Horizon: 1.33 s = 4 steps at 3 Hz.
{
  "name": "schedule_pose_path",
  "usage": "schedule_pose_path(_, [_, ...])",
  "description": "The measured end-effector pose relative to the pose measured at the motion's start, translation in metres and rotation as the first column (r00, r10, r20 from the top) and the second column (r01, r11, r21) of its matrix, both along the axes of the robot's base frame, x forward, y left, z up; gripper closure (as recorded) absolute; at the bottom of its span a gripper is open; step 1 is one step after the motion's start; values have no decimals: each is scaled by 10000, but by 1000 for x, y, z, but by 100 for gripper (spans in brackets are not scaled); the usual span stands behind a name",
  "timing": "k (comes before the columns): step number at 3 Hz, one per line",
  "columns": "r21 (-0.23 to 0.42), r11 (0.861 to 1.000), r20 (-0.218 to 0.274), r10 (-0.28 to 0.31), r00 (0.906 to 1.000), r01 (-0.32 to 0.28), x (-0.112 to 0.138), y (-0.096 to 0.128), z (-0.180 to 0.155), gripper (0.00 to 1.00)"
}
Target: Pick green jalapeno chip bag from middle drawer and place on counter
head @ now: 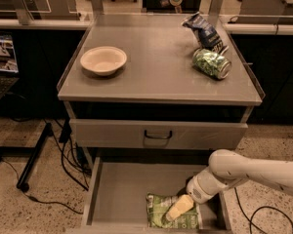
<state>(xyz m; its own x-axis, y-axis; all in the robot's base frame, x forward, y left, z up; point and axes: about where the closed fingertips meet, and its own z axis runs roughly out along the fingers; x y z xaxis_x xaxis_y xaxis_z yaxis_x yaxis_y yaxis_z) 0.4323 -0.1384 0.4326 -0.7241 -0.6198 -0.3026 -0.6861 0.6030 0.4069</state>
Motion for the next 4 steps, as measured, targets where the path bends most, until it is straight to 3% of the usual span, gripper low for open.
schedule_pose_path(1, [-521, 9986, 54, -31, 10000, 34, -1, 9, -20, 0])
schedule_pose_path(4, [-610, 9978, 182, 253, 9995, -241, 11, 15, -42, 0])
